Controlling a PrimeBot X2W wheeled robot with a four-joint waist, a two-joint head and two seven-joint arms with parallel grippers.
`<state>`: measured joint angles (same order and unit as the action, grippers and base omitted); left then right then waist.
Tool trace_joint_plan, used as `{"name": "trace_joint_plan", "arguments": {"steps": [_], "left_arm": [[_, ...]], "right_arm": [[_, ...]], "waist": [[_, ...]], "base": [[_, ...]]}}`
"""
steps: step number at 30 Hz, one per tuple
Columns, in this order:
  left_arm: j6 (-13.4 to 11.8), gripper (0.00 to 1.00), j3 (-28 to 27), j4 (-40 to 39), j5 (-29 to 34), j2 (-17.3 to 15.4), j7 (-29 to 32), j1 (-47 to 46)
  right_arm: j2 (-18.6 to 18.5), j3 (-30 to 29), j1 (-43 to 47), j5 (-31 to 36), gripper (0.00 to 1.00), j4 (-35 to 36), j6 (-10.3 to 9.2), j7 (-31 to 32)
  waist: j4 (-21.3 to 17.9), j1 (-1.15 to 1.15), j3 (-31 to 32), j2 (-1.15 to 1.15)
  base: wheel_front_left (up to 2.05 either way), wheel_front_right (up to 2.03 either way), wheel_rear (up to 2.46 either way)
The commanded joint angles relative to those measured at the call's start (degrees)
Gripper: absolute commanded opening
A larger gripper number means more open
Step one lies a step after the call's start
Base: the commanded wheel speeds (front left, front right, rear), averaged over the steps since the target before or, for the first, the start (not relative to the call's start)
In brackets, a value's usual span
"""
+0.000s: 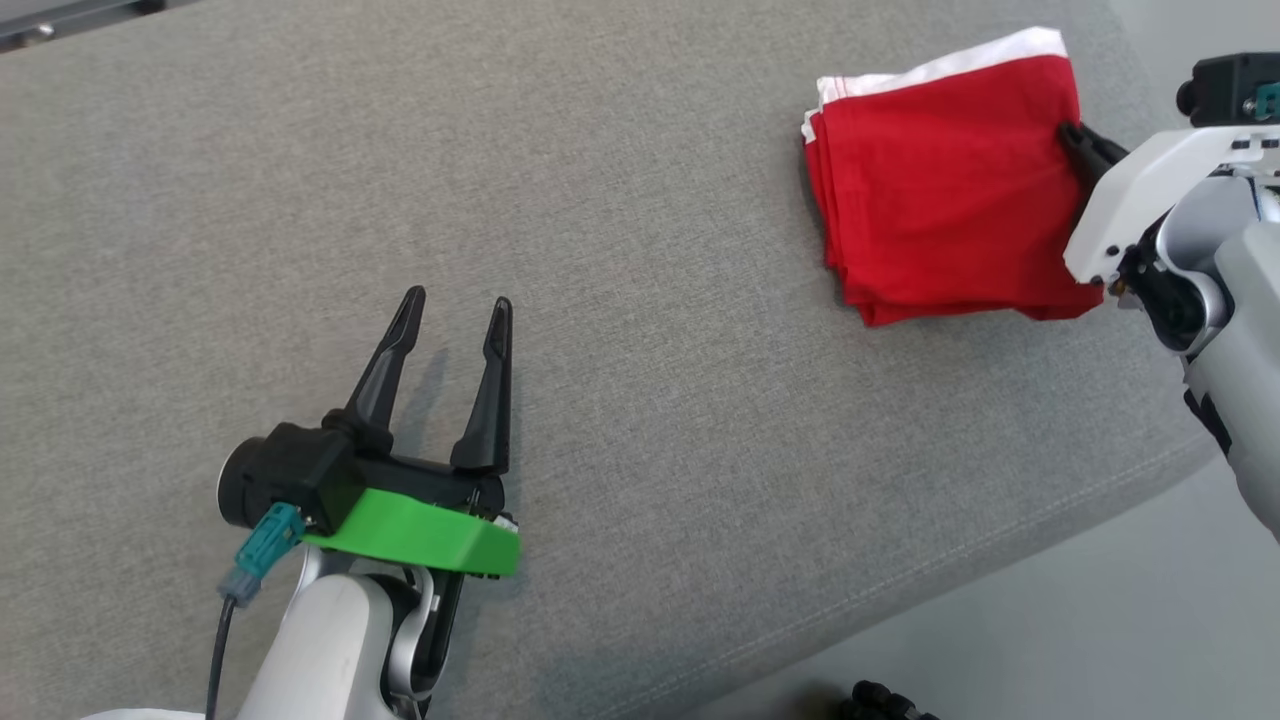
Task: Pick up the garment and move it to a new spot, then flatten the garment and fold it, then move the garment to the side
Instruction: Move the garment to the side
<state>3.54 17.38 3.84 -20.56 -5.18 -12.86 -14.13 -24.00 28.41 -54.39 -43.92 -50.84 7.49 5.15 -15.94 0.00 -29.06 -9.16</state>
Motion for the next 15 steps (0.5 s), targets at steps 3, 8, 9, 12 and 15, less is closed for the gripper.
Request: {"name": "trace_joint_plan", "arguments": {"steps": [3,8,9,12,15], "left_arm": [[0.14,1.0,0.48,-0.55,0.48,-0.75,0.44,-1.08],[-0.56,1.0,0.3,-1.35,0.56,-1.05,0.72,-1.58],[-0.6,1.0,0.25,-1.55,0.57,-1.14,0.8,-1.59],[-0.91,1.0,0.13,-2.44,0.6,-1.52,1.01,-1.78],[-1.06,1.0,0.16,-3.28,0.72,-1.96,1.22,-1.95]], "right_arm": [[0.3,0.18,-2.36,-0.4,0.0,-1.9,0.0,-1.82],[-0.12,0.11,-5.18,0.28,0.0,-5.17,0.0,-4.79],[-0.35,0.12,-5.74,0.5,0.0,-5.99,-0.01,-5.43],[-1.13,-0.1,-7.23,0.92,0.0,-8.41,-0.01,-7.2],[-2.13,-0.3,-8.83,1.41,0.0,-10.98,-0.01,-8.94]], "waist": [[-1.46,0.0,-2.27,0.0],[0.5,0.0,-3.58,0.0],[0.97,0.0,-3.86,0.0],[2.39,0.0,-4.85,0.0],[3.67,0.0,-5.95,0.0]], "base": [[0.0,0.0,0.0],[0.0,0.0,0.0],[0.0,0.0,0.0],[0.0,0.0,0.0],[0.0,0.0,0.0]]}}
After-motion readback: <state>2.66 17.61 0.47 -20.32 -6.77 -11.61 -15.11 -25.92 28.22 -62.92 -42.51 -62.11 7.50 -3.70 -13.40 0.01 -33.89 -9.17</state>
